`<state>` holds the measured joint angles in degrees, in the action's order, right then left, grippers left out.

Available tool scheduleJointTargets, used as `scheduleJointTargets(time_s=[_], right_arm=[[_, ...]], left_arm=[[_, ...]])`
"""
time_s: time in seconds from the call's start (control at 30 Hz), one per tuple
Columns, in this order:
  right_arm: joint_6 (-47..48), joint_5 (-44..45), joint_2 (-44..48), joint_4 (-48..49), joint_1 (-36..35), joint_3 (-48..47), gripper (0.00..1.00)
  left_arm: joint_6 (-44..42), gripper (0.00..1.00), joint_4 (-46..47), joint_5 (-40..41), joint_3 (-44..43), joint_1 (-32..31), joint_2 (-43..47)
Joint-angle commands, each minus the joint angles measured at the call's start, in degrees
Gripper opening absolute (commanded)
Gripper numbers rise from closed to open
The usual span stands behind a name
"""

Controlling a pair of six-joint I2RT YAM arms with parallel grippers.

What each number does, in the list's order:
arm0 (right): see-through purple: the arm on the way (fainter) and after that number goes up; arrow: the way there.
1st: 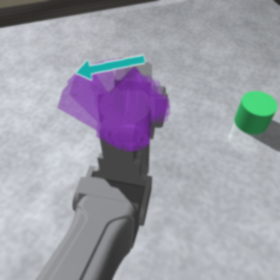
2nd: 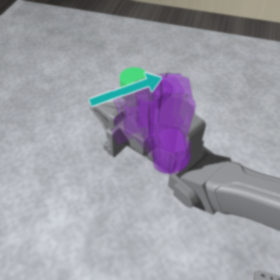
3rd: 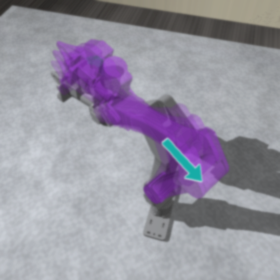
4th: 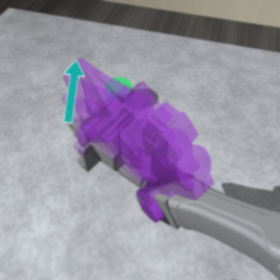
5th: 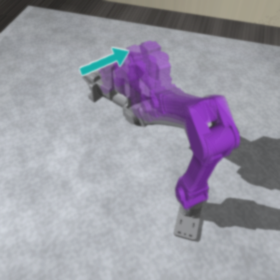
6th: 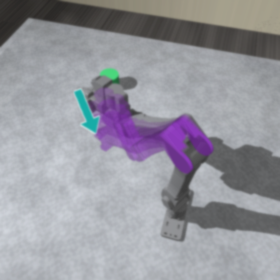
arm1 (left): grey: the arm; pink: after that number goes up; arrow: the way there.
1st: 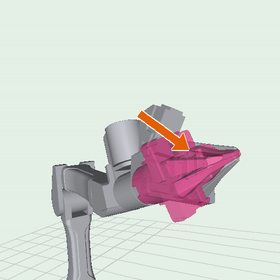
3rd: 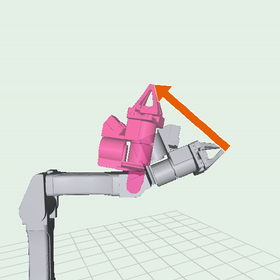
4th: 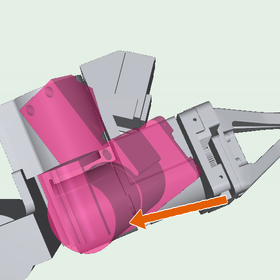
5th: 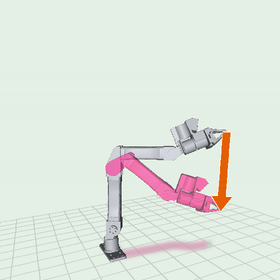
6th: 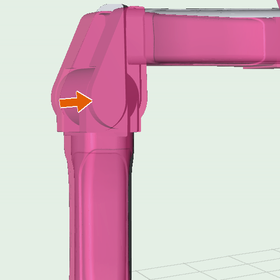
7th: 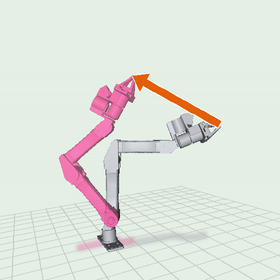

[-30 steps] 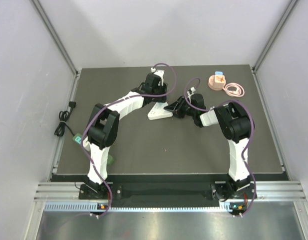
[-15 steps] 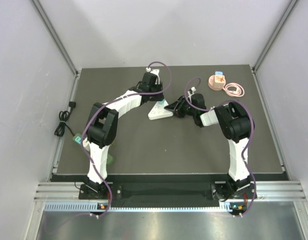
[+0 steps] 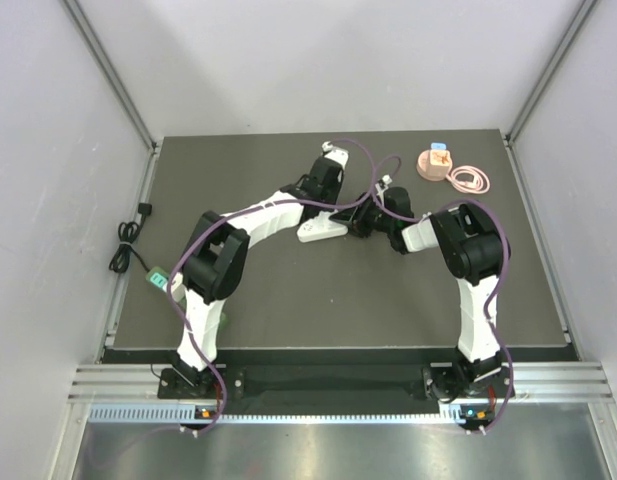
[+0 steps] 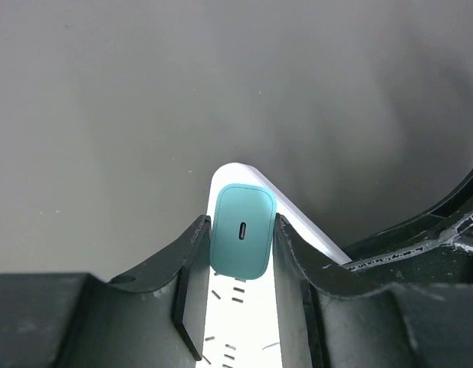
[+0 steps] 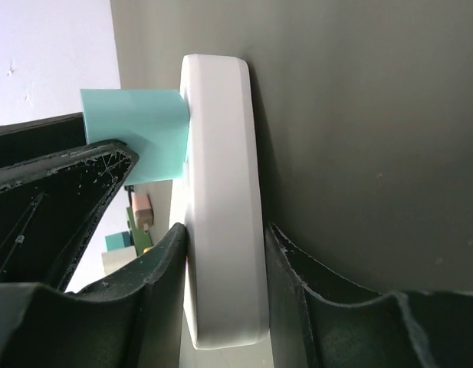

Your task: Pull the plug off the socket

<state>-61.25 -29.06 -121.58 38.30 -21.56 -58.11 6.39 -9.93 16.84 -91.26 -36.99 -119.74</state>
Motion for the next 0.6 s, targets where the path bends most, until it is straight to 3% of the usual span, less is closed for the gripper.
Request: scheduleJointTargets(time_s=[0.0,0.17,0.37,0.57], right_arm=[[2.01,4.71,-2.17,-7.1,-0.68,0.63,0.0],[2.02,4.71,-2.17,-7.19,-0.67,0.63,0.0],[2.02,4.71,-2.17,-7.19,-0.59,0.54,0.0],[2.02,4.71,-2.26,-7.28,-0.67,0.54,0.0]], left_arm=[[2.11,0.0,0.8,-1.27,-1.54,-0.28,5.22],[10.2,0.0,-0.18,-10.32,-3.84,4.46,4.87],[23.04,0.0,6.06,-22.96,1.96,11.23,6.89],[22.54,0.0,6.07,-21.16,2.76,12.03,7.94]])
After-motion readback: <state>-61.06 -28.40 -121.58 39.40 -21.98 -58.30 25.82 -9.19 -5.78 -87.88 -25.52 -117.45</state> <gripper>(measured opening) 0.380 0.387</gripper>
